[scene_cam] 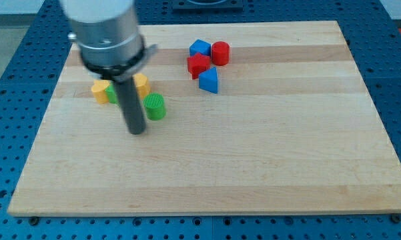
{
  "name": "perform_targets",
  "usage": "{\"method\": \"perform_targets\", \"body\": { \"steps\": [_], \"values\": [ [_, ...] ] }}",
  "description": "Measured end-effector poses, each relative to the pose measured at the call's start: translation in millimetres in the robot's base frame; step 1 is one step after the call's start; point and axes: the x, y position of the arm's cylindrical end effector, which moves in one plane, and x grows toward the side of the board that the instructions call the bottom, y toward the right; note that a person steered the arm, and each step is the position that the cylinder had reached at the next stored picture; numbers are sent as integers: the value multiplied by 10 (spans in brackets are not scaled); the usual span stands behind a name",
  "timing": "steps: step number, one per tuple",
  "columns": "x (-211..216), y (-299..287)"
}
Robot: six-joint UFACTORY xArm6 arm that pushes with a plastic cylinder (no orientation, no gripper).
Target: Push the green circle diagonally to the blue triangle
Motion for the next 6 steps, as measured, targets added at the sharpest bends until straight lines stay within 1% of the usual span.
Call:
{"method": "perform_targets", "body": {
  "steps": [1,2,4,5,6],
  "values": [
    [-304,-289],
    [-394,63],
    [-388,1372],
    [-400,1799],
    [-306,1611]
  ]
}}
